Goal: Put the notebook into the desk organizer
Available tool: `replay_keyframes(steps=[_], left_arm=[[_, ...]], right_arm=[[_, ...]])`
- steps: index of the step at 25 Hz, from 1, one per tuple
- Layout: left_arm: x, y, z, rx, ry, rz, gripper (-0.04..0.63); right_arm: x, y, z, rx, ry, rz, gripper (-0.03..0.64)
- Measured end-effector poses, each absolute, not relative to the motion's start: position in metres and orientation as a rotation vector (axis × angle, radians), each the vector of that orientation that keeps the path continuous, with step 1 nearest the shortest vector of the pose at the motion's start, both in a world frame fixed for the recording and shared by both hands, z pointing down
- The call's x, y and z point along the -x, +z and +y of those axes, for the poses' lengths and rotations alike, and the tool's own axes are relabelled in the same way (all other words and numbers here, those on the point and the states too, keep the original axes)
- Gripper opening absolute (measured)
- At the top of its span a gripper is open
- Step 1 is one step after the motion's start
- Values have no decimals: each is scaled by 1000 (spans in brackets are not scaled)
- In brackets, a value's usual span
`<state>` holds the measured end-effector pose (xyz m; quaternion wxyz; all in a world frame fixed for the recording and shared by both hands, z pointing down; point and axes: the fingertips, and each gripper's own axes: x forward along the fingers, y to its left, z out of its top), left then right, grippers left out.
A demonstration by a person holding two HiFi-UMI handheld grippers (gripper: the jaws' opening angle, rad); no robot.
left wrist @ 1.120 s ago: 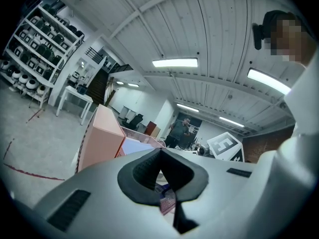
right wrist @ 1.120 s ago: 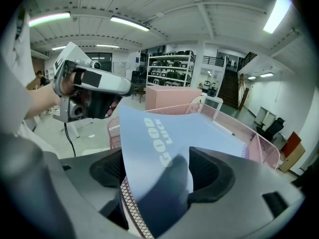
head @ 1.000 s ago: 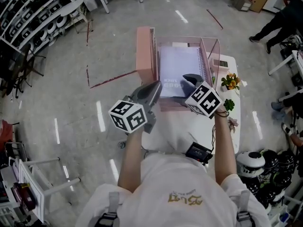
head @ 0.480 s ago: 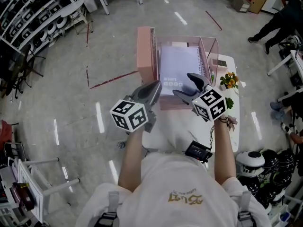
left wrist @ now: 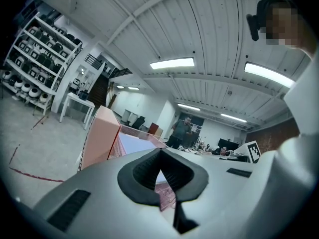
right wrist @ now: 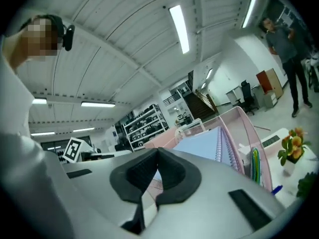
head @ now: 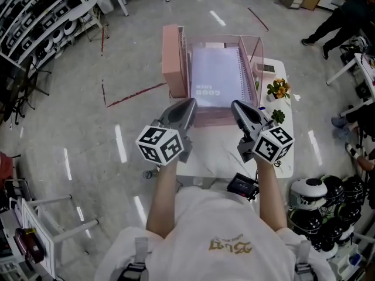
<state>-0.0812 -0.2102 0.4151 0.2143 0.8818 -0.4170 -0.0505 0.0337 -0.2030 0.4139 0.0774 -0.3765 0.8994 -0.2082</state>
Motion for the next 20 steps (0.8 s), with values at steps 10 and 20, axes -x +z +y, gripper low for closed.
replay_keyframes(steps=[10, 20], left_arm=[[81, 445, -188, -2452, -78, -1240, 17], [83, 454, -181, -2483, 49, -1293, 17]], right_arm=[[-63, 427, -175, 1607, -340, 2679, 11], [-73, 433, -171, 1827, -264, 2668, 9]])
